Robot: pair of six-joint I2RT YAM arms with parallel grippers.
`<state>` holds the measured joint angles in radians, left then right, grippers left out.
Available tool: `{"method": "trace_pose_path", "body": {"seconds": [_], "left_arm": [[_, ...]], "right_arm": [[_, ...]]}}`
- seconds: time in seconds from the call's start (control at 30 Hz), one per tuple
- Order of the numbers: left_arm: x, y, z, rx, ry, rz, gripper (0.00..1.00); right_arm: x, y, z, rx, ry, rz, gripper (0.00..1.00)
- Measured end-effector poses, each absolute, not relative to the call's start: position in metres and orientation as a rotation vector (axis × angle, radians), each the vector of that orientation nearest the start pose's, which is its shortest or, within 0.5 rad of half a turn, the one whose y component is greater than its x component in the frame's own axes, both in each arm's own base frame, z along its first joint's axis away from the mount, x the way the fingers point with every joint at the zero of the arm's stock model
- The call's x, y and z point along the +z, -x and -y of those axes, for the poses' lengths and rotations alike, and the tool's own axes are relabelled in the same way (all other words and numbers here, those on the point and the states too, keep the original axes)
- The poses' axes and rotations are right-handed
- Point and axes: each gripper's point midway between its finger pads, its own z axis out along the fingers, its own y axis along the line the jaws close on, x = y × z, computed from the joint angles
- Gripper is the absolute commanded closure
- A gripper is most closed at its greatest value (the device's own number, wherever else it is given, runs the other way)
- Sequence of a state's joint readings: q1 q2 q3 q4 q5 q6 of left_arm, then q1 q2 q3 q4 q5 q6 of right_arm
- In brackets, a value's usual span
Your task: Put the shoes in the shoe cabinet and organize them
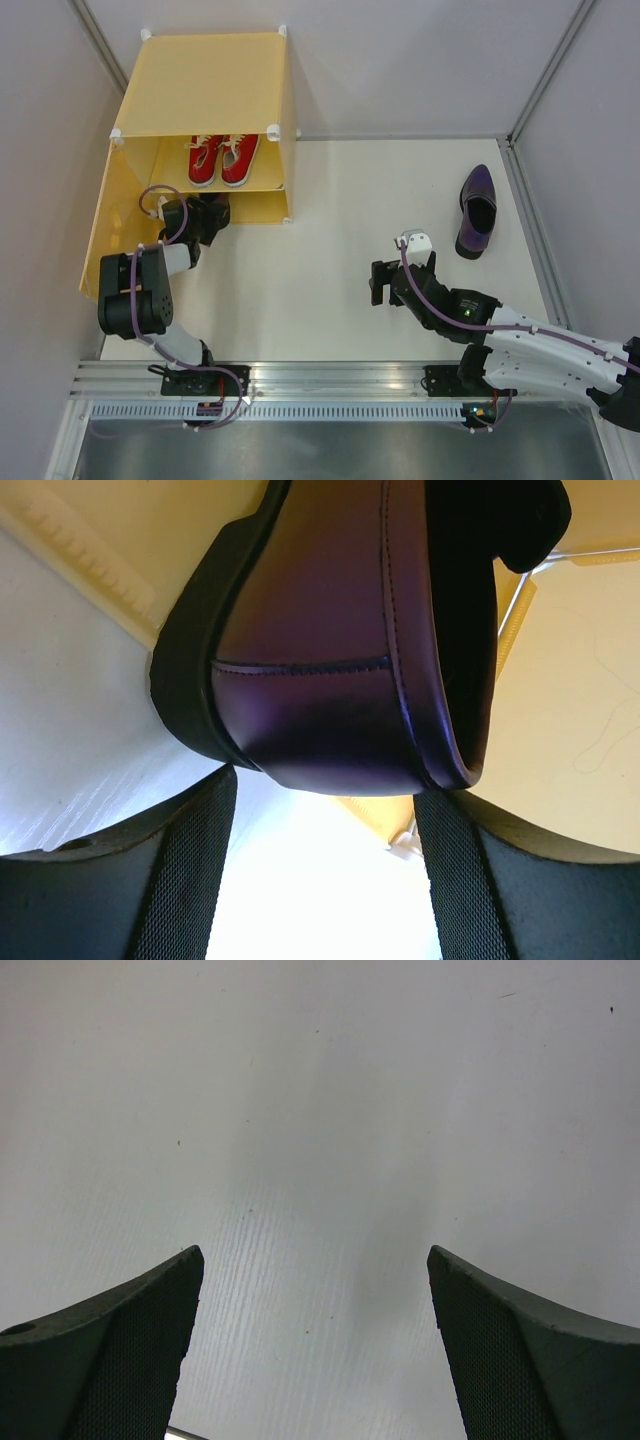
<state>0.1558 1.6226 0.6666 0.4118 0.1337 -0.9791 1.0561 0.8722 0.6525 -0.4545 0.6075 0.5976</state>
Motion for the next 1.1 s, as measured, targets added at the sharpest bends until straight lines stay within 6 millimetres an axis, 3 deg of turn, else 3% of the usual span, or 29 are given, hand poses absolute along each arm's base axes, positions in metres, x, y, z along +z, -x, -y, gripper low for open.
{"method": "trace_pose_path", "body": {"seconds": [1.1], "left_arm": [[0.075,-0.439,-0.018,-0.587,1.103,-1.837,0.24]], "right_arm": [[0.146,-0.197,-0.184,0.276,0.176,-2.131,0.04]]}}
